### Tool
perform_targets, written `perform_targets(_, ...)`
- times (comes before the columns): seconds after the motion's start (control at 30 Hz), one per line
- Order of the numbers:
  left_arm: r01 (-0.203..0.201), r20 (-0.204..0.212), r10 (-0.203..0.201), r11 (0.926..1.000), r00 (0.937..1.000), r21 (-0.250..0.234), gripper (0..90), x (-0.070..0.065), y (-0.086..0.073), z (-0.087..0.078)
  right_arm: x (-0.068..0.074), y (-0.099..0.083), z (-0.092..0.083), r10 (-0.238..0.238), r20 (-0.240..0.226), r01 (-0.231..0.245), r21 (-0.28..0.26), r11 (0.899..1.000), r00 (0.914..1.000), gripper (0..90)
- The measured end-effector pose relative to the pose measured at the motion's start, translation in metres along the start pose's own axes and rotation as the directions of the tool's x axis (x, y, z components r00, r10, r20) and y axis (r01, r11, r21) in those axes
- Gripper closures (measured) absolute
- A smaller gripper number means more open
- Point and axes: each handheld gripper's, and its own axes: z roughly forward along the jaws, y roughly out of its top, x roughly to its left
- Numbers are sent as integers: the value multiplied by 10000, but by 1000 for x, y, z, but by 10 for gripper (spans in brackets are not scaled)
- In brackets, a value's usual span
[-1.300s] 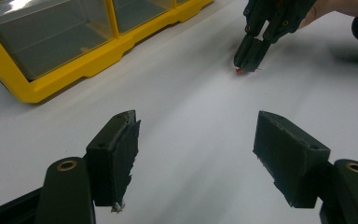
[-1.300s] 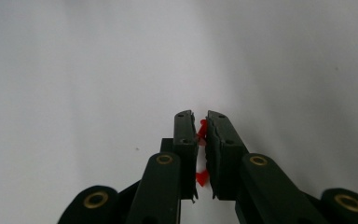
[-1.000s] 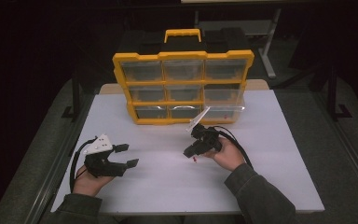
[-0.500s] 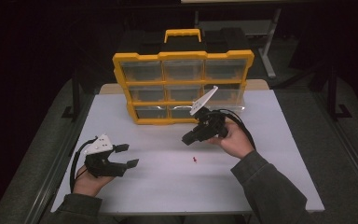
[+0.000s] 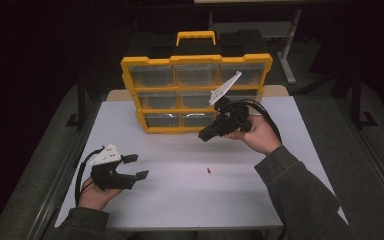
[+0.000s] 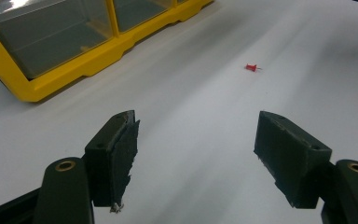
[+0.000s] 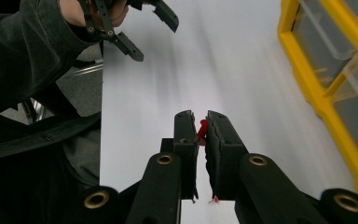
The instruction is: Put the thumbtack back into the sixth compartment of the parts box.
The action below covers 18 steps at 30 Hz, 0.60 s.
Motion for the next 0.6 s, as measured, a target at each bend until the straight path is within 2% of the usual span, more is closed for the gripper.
perform_targets(0.03, -46, -5, 46, 10000, 10000, -10, 294, 0, 0, -1, -1, 2, -3, -100, 34, 100, -95, 9999, 9999, 816)
perform_targets(0.27, -15, -9, 15, 10000, 10000, 29, 294, 0, 0, -1, -3, 10, -20, -9, 286, 14, -157, 9999, 9996, 816)
perform_targets(0.43, 39, -32, -39, 9999, 10000, -120, 294, 1, 0, -2, -7, 15, -32, -144, 524, 158, -276, 9995, 9985, 816)
perform_targets(0.5, 17, -46, -17, 9999, 10000, -115, 294, 1, 0, -2, -8, 16, -36, 10, 524, 4, -276, 9996, 9986, 816)
perform_targets(0.6, 22, -49, -23, 9999, 10000, -111, 294, 0, 0, -2, -12, 17, -42, 11, 671, 12, -335, 9994, 9977, 816)
